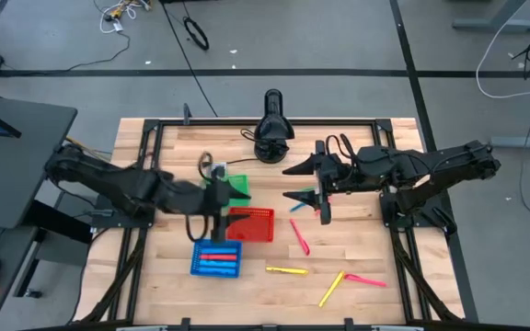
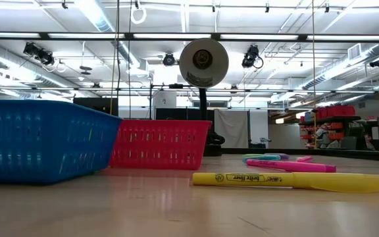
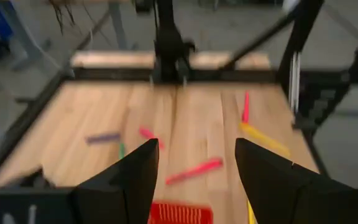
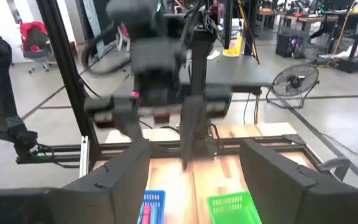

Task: Pick & Place Markers
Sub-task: Put the right yellow marker pen into the red bin

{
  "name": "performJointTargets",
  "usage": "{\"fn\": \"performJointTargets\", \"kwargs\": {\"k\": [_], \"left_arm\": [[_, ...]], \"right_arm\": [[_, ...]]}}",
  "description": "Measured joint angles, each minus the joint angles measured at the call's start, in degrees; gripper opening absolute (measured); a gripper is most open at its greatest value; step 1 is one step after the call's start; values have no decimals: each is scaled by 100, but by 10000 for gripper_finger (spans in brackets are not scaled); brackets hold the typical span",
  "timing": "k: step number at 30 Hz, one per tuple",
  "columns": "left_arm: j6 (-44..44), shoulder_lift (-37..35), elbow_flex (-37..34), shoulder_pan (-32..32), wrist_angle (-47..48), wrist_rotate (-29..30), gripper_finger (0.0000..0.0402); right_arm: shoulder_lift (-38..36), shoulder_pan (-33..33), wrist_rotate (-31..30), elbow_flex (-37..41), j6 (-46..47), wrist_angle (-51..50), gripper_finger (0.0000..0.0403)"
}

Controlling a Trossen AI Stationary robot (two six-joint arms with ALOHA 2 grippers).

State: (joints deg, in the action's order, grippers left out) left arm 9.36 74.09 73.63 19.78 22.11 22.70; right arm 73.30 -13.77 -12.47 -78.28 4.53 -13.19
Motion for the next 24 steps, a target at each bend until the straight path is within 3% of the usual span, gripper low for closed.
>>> {"fn": "performJointTargets", "kwargs": {"k": [9, 13, 24], "left_arm": [[-444, -318, 2, -446, -1150, -242, 220], [-609, -347, 0, -629, -1775, -649, 220], [-568, -351, 0, -811, -2451, -1040, 220]], "right_arm": [[-4, -17, 4, -1, 128, -145, 252], [-4, -21, 5, -1, 243, -201, 252], [-4, -21, 7, -2, 250, -250, 252]]}}
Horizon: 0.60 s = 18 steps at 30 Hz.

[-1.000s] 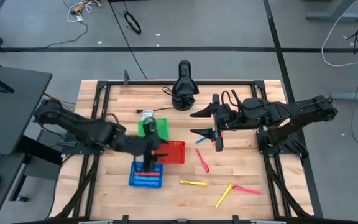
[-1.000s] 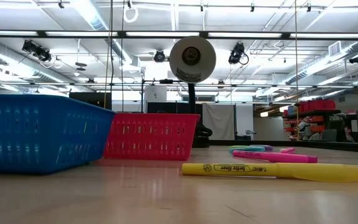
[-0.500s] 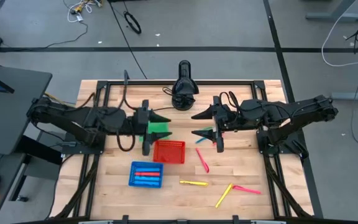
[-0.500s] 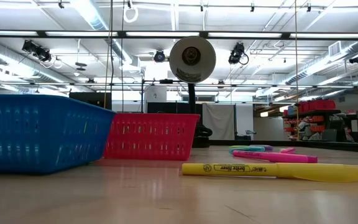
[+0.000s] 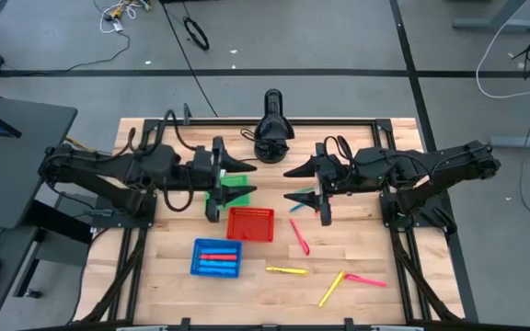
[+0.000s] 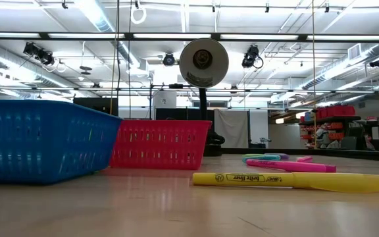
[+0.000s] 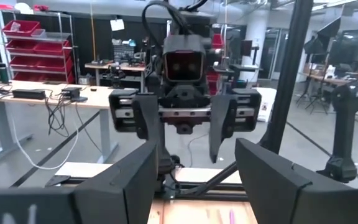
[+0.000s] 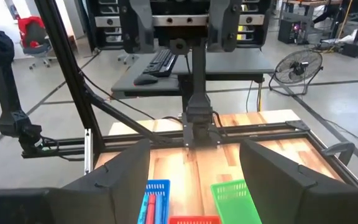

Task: Pick & Place Markers
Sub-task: Put the right yellow marker pen into the red bin

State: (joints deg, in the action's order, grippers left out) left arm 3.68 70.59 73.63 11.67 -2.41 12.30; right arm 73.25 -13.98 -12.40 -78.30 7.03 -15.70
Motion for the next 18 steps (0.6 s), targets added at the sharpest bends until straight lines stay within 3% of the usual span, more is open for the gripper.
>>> {"fn": "performJointTargets", "kwargs": {"k": [3, 10, 18], "left_arm": [[6, 0, 0, -1, -4, 1, 220], [10, 2, 0, 0, 8, 192, 220], [16, 2, 0, -1, 84, 202, 220]], "right_arm": [[0, 0, 106, 0, 4, -100, 252], [2, -4, 1102, 0, 450, -602, 252], [4, -286, 1194, -353, 132, -2117, 252]]}}
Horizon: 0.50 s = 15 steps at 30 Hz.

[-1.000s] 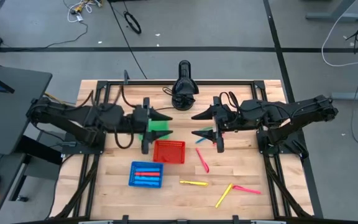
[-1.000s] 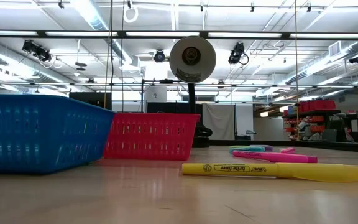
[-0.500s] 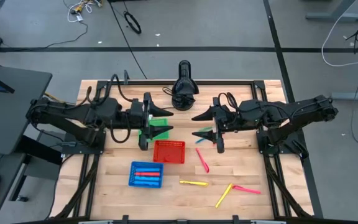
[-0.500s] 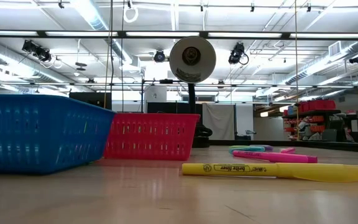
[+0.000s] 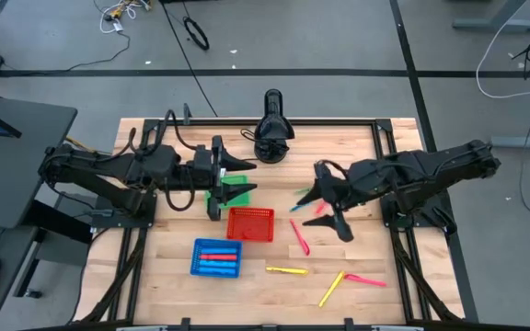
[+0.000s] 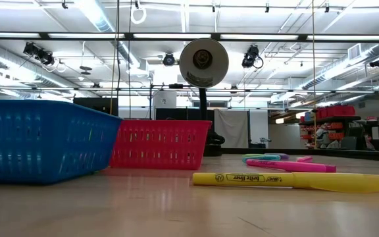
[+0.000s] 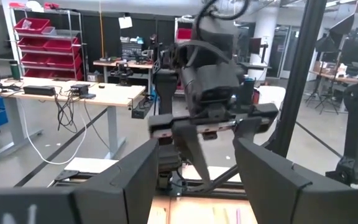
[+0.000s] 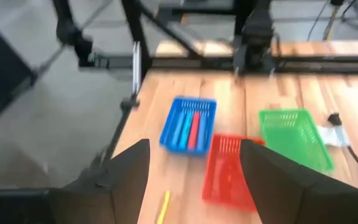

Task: Pick & Place Markers
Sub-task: Put the right yellow marker pen into the red bin

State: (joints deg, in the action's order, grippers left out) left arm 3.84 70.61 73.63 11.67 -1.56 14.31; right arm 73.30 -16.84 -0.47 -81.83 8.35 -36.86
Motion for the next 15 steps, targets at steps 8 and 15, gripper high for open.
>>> {"fn": "performJointTargets", "kwargs": {"k": [8, 15], "left_arm": [[-2, 2, 0, 1, -8, 1, 220], [0, 2, 0, 1, -35, 4, 220]], "right_arm": [[4, -326, -12, -563, -98, -1360, 252], [265, -724, -44, -1033, -90, -2300, 252]]}}
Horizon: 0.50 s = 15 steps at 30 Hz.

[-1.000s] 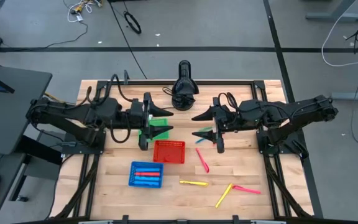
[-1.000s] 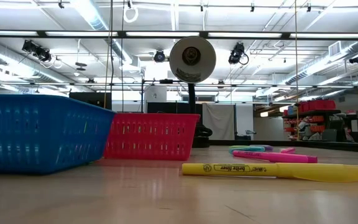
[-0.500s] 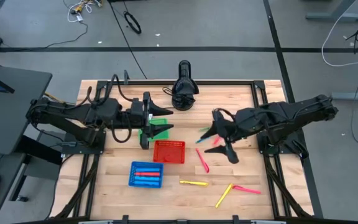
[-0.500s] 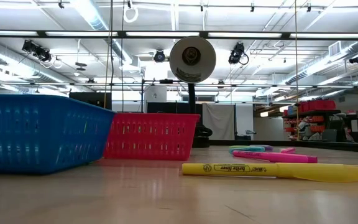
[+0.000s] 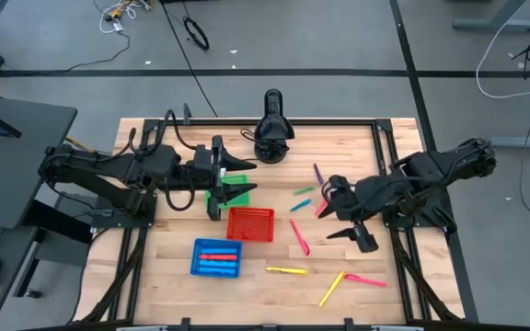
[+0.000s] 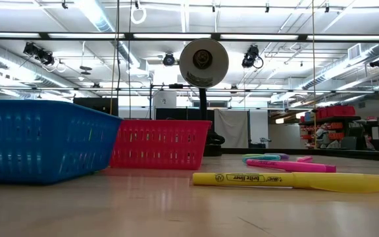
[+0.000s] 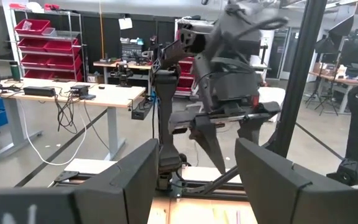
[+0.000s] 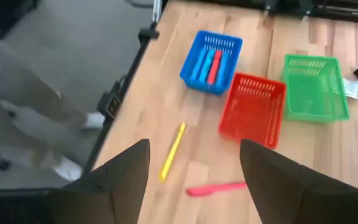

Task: Pick & Place Markers
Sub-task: Put the right yellow marker pen into the red bin

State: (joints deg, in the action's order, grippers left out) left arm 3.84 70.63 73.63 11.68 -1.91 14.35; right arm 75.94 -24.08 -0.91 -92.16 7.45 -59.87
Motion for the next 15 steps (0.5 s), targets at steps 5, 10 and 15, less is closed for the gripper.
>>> {"fn": "performJointTargets", "kwargs": {"k": [5, 10, 15], "left_arm": [[-2, 0, 0, 0, 0, 94, 220], [-4, 0, 0, 0, 0, 286, 220], [0, 0, 0, 0, 0, 516, 220]], "right_arm": [[409, -374, -89, -515, -42, -649, 252], [946, -730, 153, -1201, -163, -1298, 252], [1486, -1115, 201, -1704, -467, -1743, 252]]}}
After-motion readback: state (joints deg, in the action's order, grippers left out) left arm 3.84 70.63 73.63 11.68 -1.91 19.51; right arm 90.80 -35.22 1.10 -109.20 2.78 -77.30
